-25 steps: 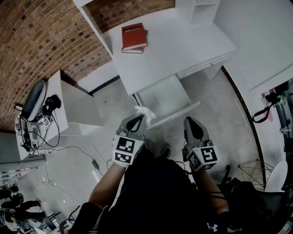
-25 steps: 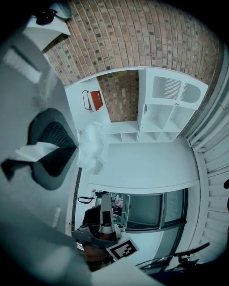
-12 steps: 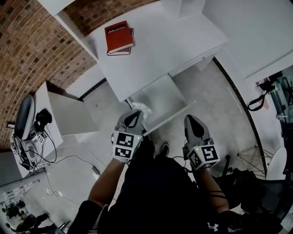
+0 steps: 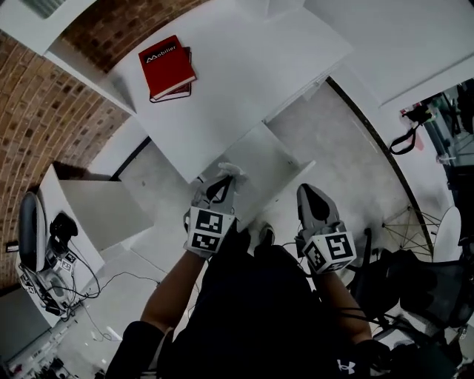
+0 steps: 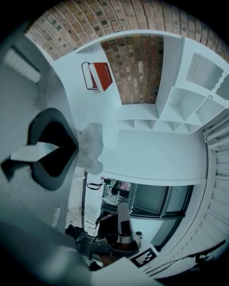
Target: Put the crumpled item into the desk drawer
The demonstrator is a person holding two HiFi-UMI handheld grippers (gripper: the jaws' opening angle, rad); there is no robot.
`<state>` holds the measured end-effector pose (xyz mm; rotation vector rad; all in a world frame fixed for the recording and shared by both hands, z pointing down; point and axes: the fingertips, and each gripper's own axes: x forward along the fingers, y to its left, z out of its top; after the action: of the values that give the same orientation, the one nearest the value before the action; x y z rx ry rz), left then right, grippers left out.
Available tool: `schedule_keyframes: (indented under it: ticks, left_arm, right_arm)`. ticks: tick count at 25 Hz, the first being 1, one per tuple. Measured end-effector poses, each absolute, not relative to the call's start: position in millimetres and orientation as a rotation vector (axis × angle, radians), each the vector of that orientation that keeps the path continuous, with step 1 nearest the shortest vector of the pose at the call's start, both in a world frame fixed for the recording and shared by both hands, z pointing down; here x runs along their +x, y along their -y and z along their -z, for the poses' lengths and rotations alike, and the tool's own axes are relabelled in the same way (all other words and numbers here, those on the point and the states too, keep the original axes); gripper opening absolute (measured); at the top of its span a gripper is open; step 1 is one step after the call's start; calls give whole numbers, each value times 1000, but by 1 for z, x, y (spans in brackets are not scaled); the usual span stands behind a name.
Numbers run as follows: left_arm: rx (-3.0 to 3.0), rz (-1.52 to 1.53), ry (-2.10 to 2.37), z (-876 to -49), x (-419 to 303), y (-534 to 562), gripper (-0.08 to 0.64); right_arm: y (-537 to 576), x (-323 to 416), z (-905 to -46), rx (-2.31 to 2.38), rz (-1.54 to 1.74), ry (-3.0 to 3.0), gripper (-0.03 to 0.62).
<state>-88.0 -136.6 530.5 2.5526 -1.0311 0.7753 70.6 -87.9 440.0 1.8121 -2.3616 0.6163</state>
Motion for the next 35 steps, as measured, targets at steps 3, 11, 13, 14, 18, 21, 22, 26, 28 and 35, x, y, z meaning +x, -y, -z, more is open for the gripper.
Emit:
schedule_keyframes:
  ticks: [3,11,13,14,18,21,22,26,28,35]
  left_arm:
    - [2575,-796,954,-544,-79,147,5]
    - [2580,-908,826,-593,-50,171,4]
    - [2583,-955,806,-612,-42,171,5]
    - [2584,-979,797,-620,-38,171,5]
    - [2585,-1051,773,-649,-23,179,5]
    - [2579,-1099,750,-672,-13,186,5]
    - [2580,-1116,735,-680,-10,187,5]
    - [2575,-1201,667,-712,4,189,5]
    - [2567,-1242,644,-728,9,193,5]
    - [2522,-1381,565,-782,23,208,5]
  right_arm:
    - [87,72,-445,1870,-634,2297,3]
    - [72,84,-472,1924,-727,2187,3]
    - [69,89,-476,1930,-734,2175,3]
    - [68,90,-479,1930,-739,2167,3]
    - [62,100,-494,1938,-800,2112,3]
    - [60,106,-502,1933,-823,2097,3]
    - [58,108,-504,1940,-832,2100,3]
    - [48,116,-515,1966,-879,2053,2]
    - [45,119,-521,1957,-887,2034,3]
    - [32,136,-539,1991,-947,1950,3]
